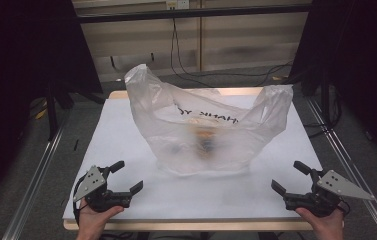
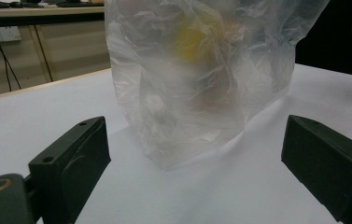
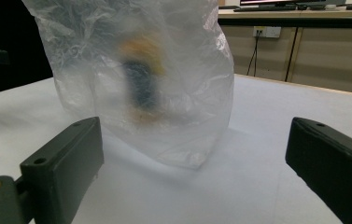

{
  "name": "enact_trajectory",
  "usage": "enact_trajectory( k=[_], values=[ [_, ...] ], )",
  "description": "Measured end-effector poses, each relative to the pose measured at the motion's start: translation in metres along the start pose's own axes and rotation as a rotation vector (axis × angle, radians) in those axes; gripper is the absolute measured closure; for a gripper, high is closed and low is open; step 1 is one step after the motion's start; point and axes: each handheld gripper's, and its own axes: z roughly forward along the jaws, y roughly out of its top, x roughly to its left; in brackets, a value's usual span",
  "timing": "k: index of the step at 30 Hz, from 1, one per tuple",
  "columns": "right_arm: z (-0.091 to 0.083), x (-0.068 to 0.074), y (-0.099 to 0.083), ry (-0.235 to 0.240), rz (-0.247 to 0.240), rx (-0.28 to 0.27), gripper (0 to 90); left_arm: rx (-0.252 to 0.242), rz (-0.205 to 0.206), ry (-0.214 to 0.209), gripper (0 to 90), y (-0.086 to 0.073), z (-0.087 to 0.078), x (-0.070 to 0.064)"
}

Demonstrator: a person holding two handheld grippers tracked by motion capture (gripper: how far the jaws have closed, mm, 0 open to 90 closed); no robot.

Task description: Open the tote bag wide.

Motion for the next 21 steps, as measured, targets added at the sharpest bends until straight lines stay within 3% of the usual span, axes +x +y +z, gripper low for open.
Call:
enact_trajectory(
  k=[2,3,6,7,8,10,11,12,13,14,18,19,20,21],
  values=[
    [0.0007,-0.0001,-0.0005,0.001,0.003,0.006,4.2,-0.003,0.002,0.001,8.3,0.0004,-0.0005,0.0],
    [0.0009,-0.0002,-0.0005,-0.002,0.004,0.006,4.2,-0.006,-0.002,-0.018,8.3,0.0001,-0.0001,0.0005],
    [0.0016,-0.0007,-0.0002,-0.007,0.004,0.003,4.4,0.011,0.015,0.003,8.4,0.0007,-0.0002,0.0008],
    [0.002,-0.0008,-0.0002,-0.004,0.006,0.003,4.5,0.003,0.008,-0.022,8.4,0.0006,0.0006,0.0018],
    [0.002,-0.0008,-0.0002,-0.004,0.006,0.003,4.5,0.009,0.018,-0.016,8.4,0.0008,0.0003,0.0018],
    [0.0025,-0.0015,-0.0006,-0.002,0.008,0.008,6.1,0.005,0.003,-0.01,8.9,0.001,0.0007,0.0003],
    [0.0028,-0.0013,-0.0004,-0.006,0.01,0.009,7.3,0.007,0.014,-0.007,9.5,0.0013,0.0009,0.0005],
    [0.0033,-0.0011,-0.0002,0.001,0.011,0.008,8.6,-0.006,-0.01,-0.007,10.9,0.0011,0.0026,-0.0014],
    [0.0033,-0.0011,-0.0002,0.001,0.011,0.008,8.6,0.005,0.004,-0.021,10.9,0.0016,0.0027,-0.0004],
    [0.0037,-0.0014,0.0001,0.006,0.007,0.013,11.0,0.022,0.017,-0.003,12.0,0.0024,0.0021,-0.0009],
    [0.0057,-0.0009,0.0014,0.037,0.015,0.017,26.2,0.01,0.009,-0.025,23.4,0.0052,0.0025,-0.0023],
    [0.0064,-0.0008,0.0016,0.044,0.009,0.022,31.1,-0.002,-0.02,-0.033,26.4,0.0052,0.0031,-0.0038],
    [0.0065,-0.0006,0.0017,0.054,0.008,0.024,38.8,0.006,0.002,-0.039,31.3,0.006,0.0018,-0.002],
    [0.0067,-0.0004,0.0017,0.066,0.007,0.024,43.8,0.002,0.002,-0.07,36.0,0.006,0.0012,-0.0001]
  ],
)
